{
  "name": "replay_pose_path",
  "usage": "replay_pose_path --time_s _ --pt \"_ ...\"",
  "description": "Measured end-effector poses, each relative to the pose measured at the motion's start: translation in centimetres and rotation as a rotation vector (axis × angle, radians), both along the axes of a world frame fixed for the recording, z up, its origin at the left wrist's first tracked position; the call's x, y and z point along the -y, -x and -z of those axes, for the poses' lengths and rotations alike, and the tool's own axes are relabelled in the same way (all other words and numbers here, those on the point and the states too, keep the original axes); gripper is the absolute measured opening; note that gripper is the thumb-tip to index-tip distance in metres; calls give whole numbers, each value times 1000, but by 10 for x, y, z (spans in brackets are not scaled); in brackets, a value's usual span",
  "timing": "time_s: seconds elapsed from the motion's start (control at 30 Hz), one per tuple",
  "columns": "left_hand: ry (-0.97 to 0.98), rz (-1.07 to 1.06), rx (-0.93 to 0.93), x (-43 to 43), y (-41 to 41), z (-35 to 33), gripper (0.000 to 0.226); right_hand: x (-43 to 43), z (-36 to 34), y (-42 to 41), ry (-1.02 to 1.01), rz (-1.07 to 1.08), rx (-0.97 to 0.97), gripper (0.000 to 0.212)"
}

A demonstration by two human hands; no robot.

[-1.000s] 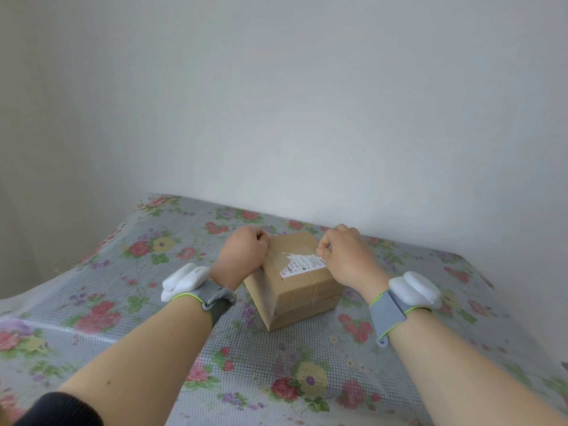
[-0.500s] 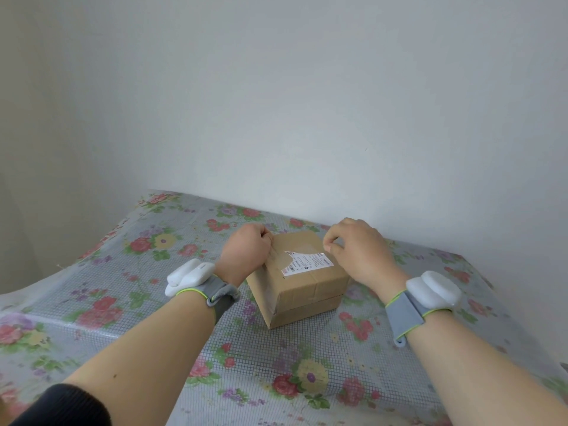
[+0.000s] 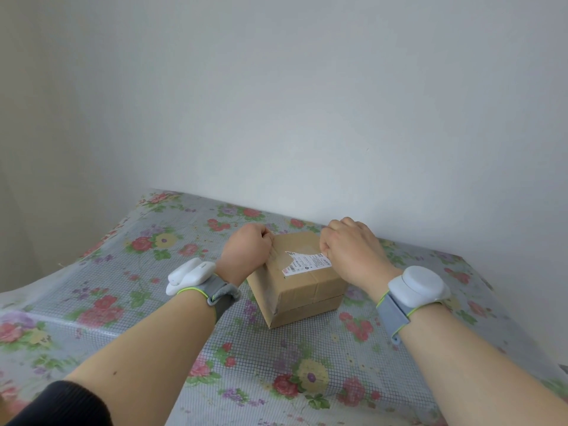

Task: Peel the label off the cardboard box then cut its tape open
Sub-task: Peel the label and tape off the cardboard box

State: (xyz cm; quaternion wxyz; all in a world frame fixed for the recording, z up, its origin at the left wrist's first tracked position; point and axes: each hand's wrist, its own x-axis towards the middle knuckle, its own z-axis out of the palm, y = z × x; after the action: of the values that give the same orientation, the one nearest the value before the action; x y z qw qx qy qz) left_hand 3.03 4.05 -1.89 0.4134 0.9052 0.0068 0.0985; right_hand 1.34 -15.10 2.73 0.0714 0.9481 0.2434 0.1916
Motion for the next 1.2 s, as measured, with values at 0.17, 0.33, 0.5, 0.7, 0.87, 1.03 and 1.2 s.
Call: replay_pose_path --time_s 0.17,0.33,0.5,0.7,0.87,1.03,1.2 --pt "-11 -11 -1 1 -2 1 27 0 2 2 24 -4 -50 29" --pt "-28 -8 8 2 -1 0 25 7 5 2 -53 13 -127 21" --pt "-25 -3 10 2 -1 0 25 9 3 6 -300 10 -271 14" --pt "-26 2 2 2 -1 -2 26 8 2 1 -509 119 -240 9" --pt "-24 7 12 2 0 -1 26 3 6 1 -429 148 -274 12" --pt "-32 -5 21 3 -1 0 24 2 4 0 -248 115 -306 9" --pt "-26 -3 17 4 0 -1 23 13 6 5 -513 155 -481 13"
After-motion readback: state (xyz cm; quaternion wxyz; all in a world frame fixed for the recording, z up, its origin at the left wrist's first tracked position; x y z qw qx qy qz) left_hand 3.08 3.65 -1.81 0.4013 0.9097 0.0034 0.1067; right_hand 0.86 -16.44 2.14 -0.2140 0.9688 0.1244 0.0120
